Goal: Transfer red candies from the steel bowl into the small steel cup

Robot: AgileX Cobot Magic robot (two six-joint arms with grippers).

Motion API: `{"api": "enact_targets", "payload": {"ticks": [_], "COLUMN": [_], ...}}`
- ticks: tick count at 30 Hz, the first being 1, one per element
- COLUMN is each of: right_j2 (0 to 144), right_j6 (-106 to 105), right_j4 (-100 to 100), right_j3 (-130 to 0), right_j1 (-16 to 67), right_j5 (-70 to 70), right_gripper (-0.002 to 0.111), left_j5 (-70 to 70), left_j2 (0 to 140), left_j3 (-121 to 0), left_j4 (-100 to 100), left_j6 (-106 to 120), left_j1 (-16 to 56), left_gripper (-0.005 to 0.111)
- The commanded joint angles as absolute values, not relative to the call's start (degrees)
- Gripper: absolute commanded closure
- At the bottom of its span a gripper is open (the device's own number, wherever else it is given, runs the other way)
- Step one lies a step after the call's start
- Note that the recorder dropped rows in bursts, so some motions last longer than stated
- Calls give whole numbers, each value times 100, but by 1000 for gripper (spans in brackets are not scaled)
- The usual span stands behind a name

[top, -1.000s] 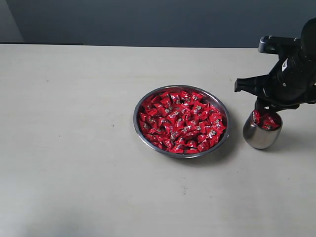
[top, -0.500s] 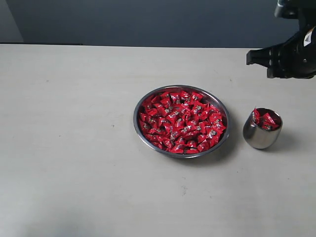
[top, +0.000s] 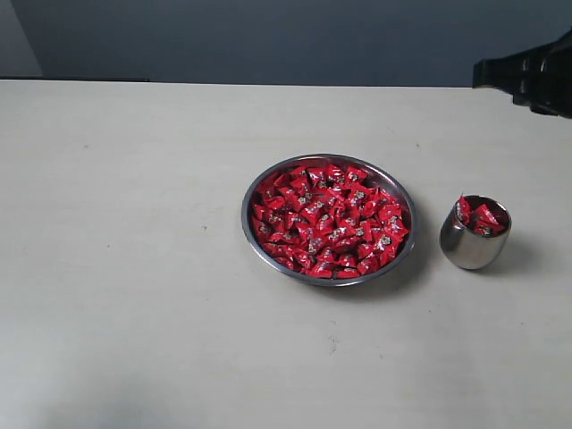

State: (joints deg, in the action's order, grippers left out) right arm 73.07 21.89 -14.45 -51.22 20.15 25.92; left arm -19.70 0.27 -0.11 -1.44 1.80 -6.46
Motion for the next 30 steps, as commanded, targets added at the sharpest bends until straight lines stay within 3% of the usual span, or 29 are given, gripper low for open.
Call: {"api": "enact_targets", "payload": {"ticks": [1, 30], "right_j2": [6893, 6364], "right_j6": [2161, 2142], "right_j4": [-1431, -295], "right_j3": [-4481, -4200], "right_j1": [2002, 2002], "right_j5": [2077, 2081], "right_gripper": [109, 109], "left_j5": [-1914, -1914], "left_j2": [0, 0], "left_j3": [0, 0], "left_j4": [-155, -155], "left_j6": [168, 168], "left_j1": [-618, -618], "left_gripper": [106, 106]}}
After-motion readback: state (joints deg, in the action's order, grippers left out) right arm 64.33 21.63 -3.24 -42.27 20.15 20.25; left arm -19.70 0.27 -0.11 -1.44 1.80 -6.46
